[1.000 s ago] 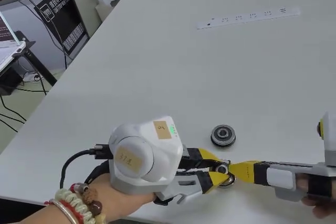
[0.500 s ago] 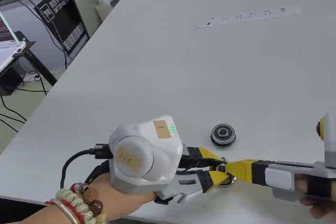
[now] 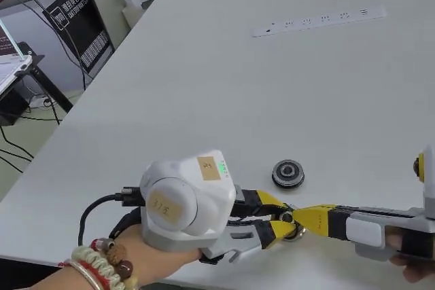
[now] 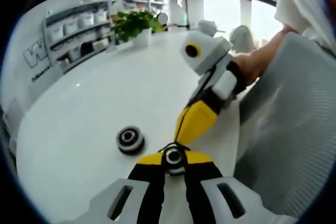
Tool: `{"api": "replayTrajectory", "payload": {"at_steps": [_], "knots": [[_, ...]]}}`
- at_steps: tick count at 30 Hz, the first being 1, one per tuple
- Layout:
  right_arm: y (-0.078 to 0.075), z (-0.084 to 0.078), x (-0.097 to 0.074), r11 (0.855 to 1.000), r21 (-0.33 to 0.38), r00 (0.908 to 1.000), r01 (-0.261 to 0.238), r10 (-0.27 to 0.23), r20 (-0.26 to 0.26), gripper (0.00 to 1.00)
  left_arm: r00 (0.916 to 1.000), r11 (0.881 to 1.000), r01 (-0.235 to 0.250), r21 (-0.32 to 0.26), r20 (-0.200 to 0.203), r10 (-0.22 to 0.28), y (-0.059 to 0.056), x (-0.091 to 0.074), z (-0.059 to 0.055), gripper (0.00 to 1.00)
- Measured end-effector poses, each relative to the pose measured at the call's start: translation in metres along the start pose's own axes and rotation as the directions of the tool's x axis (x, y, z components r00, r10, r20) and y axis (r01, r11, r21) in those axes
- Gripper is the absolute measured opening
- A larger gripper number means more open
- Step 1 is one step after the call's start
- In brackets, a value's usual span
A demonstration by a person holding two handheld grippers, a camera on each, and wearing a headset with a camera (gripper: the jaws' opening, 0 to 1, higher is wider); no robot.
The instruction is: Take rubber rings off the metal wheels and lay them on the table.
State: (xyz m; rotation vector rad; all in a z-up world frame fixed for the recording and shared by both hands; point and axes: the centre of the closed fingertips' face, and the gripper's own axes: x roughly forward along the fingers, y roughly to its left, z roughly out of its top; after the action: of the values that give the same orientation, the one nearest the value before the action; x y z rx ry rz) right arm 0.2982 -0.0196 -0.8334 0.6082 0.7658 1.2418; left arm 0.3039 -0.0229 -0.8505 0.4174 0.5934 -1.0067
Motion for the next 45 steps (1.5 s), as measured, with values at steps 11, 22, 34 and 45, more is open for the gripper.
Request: {"api": "replayTrajectory", "payload": {"at_steps": [11, 22, 34, 45], "knots": [[-0.009, -0.005, 0.003, 0.998, -0.033, 0.9984, 0.050, -0.051, -0.026, 0.00, 1.0000, 1.000, 0.001, 0.010, -0.007, -0.001, -0.001, -0.001, 0.002, 0.14], [-0.009, -0.006, 0.001, 0.998, -0.023, 0.9979, 0.056, -0.057, -0.031, 0.00, 0.9995, 0.998, 0.026, 0.056, -0.021, -0.025, -0.009, -0.006, 0.007, 0.19], [0.001, -0.006, -0.009, 0.999, -0.008, 0.9988, 0.043, -0.043, -0.025, 0.00, 0.9976, 0.999, 0.018, 0.030, 0.066, -0.020, -0.009, -0.026, 0.037, 0.30], [0.022, 0.008, -0.022, 0.997, 0.082, 0.9990, -0.005, 0.002, 0.044, 0.00, 0.9967, 0.998, -0.028, 0.048, 0.077, 0.024, 0.001, -0.061, 0.048, 0.47]]}}
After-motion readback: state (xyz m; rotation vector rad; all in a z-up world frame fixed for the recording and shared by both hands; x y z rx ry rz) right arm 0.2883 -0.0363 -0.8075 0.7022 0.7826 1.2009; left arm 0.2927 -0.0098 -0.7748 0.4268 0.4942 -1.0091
